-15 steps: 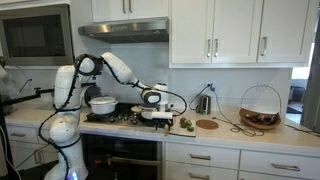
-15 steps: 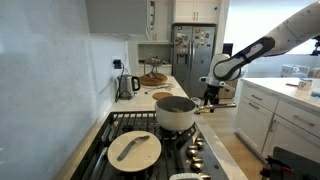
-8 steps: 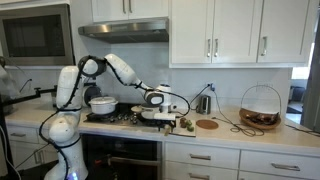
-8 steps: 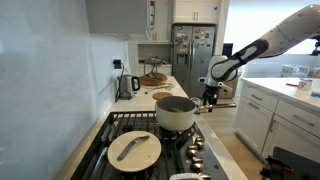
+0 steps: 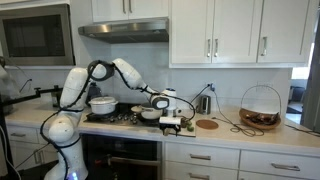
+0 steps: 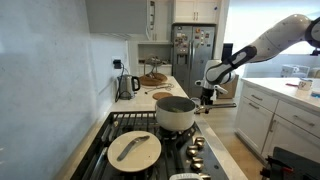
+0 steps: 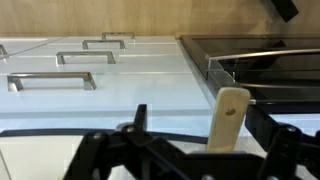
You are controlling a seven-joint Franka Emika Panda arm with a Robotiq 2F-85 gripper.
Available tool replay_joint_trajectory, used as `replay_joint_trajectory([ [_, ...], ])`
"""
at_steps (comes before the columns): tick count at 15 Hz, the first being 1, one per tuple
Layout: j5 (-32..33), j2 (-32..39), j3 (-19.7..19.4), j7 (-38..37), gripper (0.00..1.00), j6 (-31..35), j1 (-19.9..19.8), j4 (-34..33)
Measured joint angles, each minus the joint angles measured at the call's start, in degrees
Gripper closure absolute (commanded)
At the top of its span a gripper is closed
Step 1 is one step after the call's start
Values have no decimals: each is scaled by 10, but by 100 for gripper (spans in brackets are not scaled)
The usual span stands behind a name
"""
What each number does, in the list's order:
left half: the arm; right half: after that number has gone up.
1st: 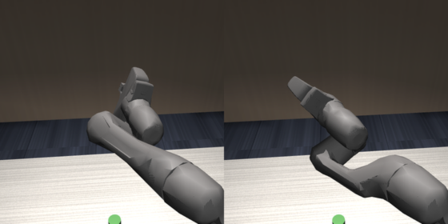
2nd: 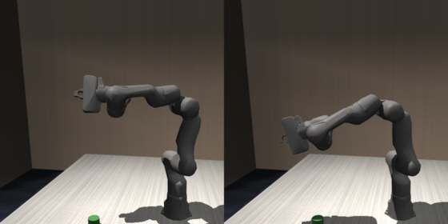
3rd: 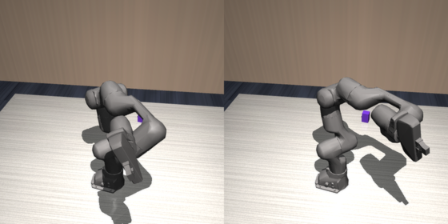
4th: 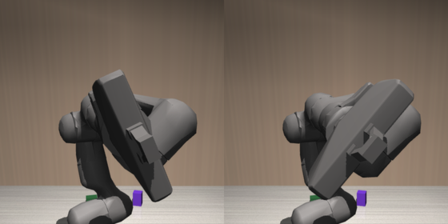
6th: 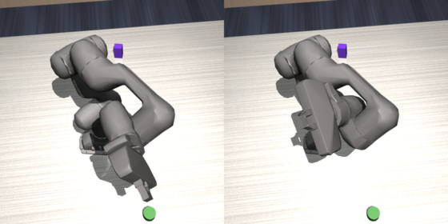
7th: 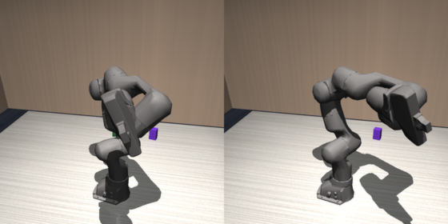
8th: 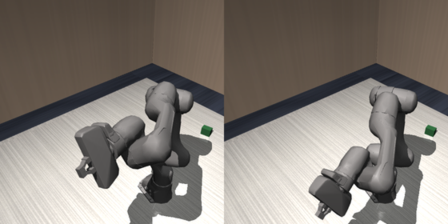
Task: Remove the lid from the pot and use the spatula to stir the contents inside.
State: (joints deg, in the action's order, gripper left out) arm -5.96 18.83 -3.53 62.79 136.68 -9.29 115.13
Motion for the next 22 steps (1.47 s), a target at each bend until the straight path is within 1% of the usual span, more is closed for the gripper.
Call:
replay_joint_trajectory([
  [8,0,46,1,-1,0,-9,-11,-43],
  [9,0,48,1,-1,6,-12,-12,-46],
  [10,0,49,2,-1,21,-15,-13,-48],
  [11,0,49,2,-1,23,-18,-15,-50],
  [12,0,49,2,-1,20,-20,-15,-52],
  [13,0,49,3,-1,25,-22,-15,-53],
  [14,0,49,3,-1,28,-24,-15,-53],
  [17,0,49,6,-1,18,-30,-15,-54],
  [18,1,49,7,-1,9,-32,-15,-54],
  [19,2,49,8,-1,5,-32,-15,-54],
  [21,2,47,10,-1,0,-33,-15,-54],
  [22,2,46,11,-1,0,-33,-15,-54],
])
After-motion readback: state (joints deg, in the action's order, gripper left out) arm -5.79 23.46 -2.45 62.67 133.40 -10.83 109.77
